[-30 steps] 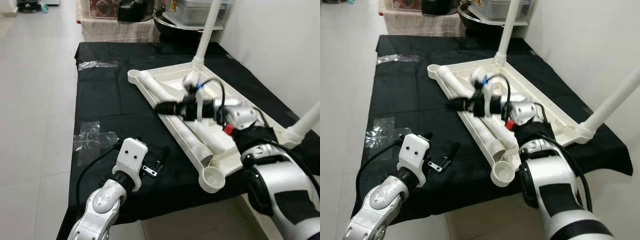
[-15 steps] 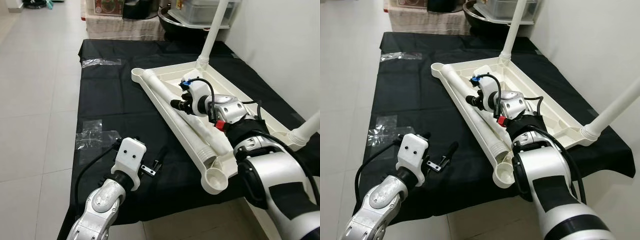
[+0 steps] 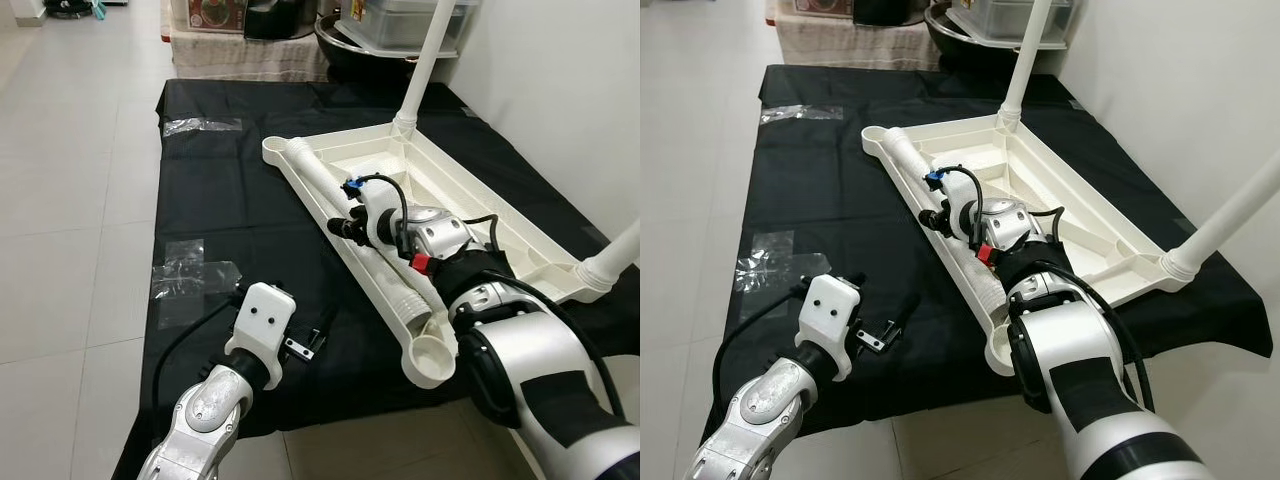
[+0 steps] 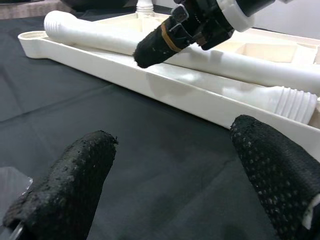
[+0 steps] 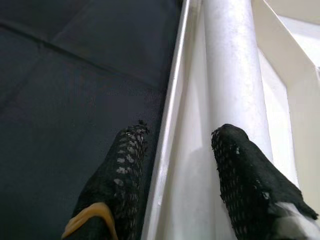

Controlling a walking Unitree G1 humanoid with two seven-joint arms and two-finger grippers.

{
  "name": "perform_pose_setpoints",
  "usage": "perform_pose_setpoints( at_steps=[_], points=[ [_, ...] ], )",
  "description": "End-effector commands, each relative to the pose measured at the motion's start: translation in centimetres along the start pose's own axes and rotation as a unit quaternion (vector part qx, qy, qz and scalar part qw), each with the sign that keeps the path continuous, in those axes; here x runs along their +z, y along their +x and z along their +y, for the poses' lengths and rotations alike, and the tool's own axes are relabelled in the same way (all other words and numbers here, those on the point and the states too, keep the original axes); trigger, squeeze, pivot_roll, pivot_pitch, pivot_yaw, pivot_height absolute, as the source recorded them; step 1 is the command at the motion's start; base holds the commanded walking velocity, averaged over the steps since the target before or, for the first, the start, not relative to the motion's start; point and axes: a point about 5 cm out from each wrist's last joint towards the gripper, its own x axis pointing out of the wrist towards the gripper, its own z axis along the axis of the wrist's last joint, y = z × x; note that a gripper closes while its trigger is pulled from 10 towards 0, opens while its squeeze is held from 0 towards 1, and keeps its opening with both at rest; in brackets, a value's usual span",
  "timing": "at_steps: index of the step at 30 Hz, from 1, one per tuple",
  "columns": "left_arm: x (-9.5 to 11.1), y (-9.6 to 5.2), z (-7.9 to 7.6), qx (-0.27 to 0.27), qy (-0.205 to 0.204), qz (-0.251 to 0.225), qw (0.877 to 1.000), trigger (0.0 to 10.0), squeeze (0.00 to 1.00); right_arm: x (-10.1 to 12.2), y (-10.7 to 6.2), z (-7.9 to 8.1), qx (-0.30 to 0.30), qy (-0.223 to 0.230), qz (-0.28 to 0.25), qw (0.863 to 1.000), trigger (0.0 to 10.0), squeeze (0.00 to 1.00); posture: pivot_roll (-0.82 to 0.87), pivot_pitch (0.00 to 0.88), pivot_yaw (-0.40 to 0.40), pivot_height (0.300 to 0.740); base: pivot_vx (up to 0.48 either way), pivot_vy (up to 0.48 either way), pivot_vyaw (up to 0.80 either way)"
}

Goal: Building children table

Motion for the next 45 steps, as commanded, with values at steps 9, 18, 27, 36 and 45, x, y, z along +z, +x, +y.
perform_pose_setpoints(
  at_steps=[9, 18, 27, 36, 45],
  points=[
    [-0.2, 0.0, -0.3, -0.004, -0.001, 0.002, 1.000, 10.0, 0.00, 0.6, 0.2, 1.0, 0.019, 0.003, -0.011, 1.000, 10.0, 0.00, 0.01, 0.129, -0.141, 0.740, 0.000, 0.000, 0.00],
    [0.0, 0.1, -0.5, -0.005, -0.004, -0.002, 1.000, 10.0, 0.00, -2.1, 1.4, 3.0, 0.036, 0.000, 0.045, 0.998, 10.0, 0.00, 0.01, 0.135, -0.145, 0.740, 0.000, 0.000, 0.00],
    [-0.1, -0.3, -0.5, -0.001, -0.005, 0.001, 1.000, 10.0, 0.00, -2.1, 1.7, 3.0, 0.012, 0.012, 0.030, 0.999, 10.0, 0.00, 0.02, 0.147, -0.154, 0.740, 0.000, 0.000, 0.00],
    [-0.2, -0.3, -0.9, -0.006, -0.008, 0.003, 1.000, 10.0, 0.00, 0.9, 1.3, 2.3, -0.021, 0.030, -0.026, 0.999, 10.0, 0.00, 0.01, 0.157, -0.154, 0.740, 0.000, 0.000, 0.00],
    [0.1, -0.8, -1.3, -0.007, -0.012, 0.005, 1.000, 10.0, 0.00, -1.0, 1.9, 3.2, -0.024, 0.024, 0.005, 0.999, 10.0, 0.00, 0.02, 0.184, -0.163, 0.740, 0.000, 0.000, 0.00]
  ],
)
